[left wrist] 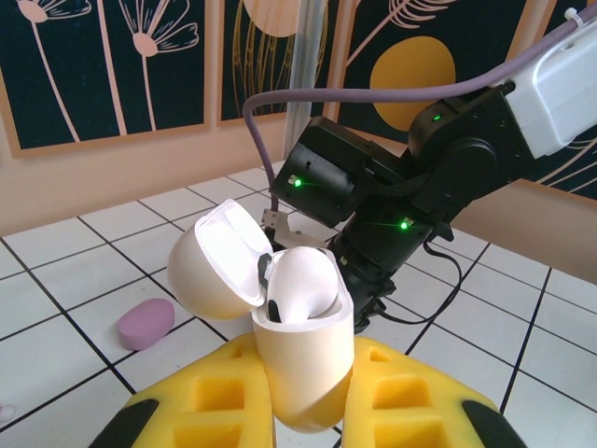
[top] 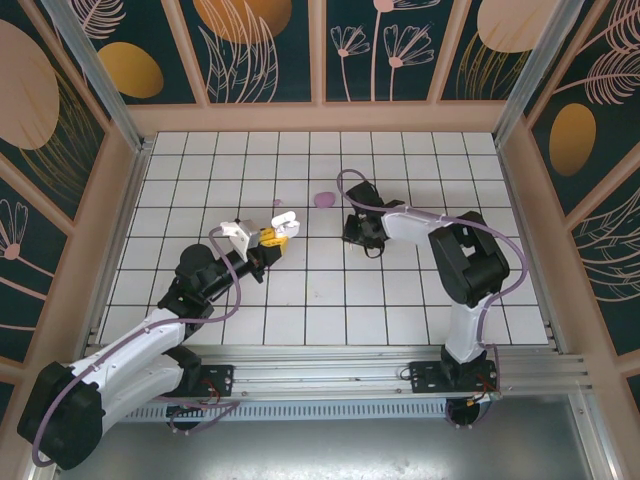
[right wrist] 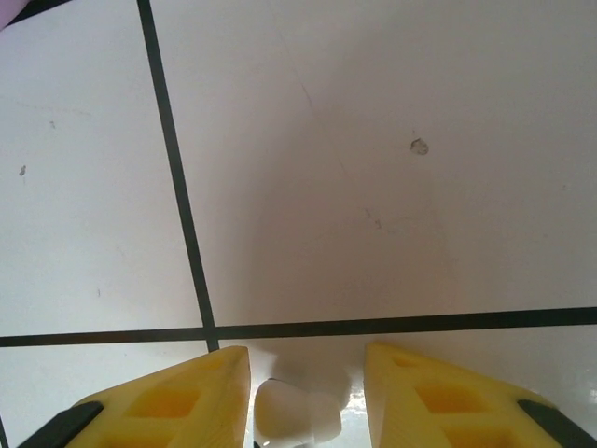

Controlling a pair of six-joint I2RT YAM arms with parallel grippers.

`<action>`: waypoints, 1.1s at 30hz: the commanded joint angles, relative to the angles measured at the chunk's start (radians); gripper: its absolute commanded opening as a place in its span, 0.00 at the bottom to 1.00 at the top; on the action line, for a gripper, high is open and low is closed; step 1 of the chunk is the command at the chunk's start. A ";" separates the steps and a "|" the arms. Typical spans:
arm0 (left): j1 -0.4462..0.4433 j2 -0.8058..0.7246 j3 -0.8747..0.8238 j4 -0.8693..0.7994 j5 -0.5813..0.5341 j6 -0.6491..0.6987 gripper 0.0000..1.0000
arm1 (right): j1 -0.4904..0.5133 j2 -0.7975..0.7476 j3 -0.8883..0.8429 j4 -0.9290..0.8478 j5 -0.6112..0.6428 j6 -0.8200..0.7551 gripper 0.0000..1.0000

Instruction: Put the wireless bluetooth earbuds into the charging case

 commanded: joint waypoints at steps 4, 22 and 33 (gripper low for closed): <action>-0.001 -0.003 -0.001 0.006 -0.003 0.016 0.00 | 0.028 0.020 0.032 -0.067 0.021 -0.022 0.38; 0.001 -0.031 -0.009 -0.008 -0.014 0.017 0.00 | 0.040 0.053 0.055 -0.113 0.040 -0.035 0.35; -0.001 -0.042 -0.011 -0.024 -0.019 0.026 0.00 | 0.041 0.020 0.063 -0.109 0.067 -0.036 0.25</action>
